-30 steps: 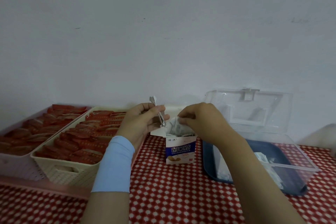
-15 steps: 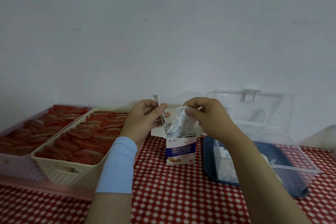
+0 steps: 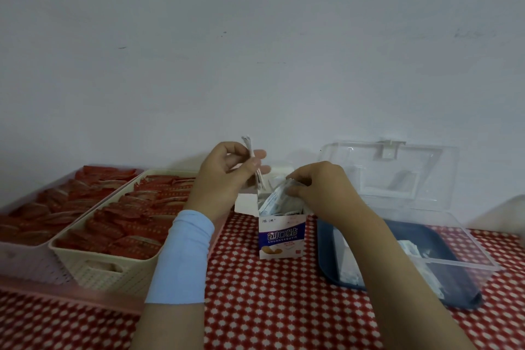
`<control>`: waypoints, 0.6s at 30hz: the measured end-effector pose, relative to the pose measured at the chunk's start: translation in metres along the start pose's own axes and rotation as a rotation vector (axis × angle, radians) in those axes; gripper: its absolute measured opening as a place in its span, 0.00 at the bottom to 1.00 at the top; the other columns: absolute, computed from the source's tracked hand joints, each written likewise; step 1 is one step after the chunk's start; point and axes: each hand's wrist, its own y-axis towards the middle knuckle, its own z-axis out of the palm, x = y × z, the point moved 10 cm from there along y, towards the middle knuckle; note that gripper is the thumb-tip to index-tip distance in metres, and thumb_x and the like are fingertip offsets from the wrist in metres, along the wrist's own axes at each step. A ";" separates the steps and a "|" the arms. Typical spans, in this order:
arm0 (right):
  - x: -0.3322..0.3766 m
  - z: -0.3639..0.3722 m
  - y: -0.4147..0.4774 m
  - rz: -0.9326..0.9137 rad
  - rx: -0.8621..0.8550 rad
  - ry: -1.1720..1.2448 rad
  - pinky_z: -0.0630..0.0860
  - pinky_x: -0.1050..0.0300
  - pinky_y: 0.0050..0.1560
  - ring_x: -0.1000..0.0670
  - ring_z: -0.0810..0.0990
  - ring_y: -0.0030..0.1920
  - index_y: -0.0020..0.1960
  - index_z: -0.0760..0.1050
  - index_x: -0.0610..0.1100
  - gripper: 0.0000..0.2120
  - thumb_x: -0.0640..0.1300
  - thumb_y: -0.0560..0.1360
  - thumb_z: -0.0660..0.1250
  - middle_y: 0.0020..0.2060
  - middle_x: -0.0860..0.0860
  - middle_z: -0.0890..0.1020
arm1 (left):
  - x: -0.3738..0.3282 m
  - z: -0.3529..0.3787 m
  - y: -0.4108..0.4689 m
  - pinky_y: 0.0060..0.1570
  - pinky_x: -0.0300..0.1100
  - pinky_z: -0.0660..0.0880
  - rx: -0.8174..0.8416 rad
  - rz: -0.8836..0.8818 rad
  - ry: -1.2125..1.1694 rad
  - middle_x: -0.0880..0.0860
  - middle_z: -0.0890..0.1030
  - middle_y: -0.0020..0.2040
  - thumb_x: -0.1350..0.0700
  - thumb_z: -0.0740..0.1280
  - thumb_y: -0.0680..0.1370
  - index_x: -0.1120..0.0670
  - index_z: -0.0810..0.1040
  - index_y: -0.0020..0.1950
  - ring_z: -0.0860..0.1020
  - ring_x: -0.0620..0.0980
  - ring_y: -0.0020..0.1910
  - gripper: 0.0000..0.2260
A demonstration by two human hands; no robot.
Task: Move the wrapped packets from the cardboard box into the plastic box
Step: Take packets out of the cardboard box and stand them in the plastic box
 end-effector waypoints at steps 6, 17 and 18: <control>-0.009 -0.008 -0.001 0.028 -0.051 0.117 0.75 0.69 0.40 0.62 0.80 0.39 0.48 0.86 0.51 0.04 0.44 0.75 0.74 0.38 0.59 0.84 | 0.032 0.018 -0.004 0.57 0.57 0.79 0.148 -0.152 0.176 0.48 0.86 0.51 0.47 0.74 0.72 0.52 0.75 0.53 0.85 0.51 0.51 0.15; 0.001 -0.021 -0.002 -0.071 -0.118 0.178 0.77 0.58 0.42 0.55 0.80 0.42 0.45 0.81 0.51 0.05 0.44 0.78 0.69 0.41 0.57 0.82 | 0.027 -0.001 0.003 0.46 0.46 0.83 -0.022 -0.131 0.024 0.57 0.83 0.56 0.60 0.71 0.78 0.58 0.73 0.53 0.86 0.53 0.46 0.08; 0.002 -0.020 -0.002 -0.075 -0.103 0.158 0.78 0.56 0.43 0.54 0.80 0.44 0.47 0.80 0.51 0.05 0.45 0.79 0.67 0.42 0.56 0.82 | 0.025 -0.002 0.002 0.45 0.44 0.83 -0.027 -0.125 0.010 0.57 0.83 0.56 0.60 0.71 0.78 0.58 0.73 0.53 0.86 0.53 0.45 0.08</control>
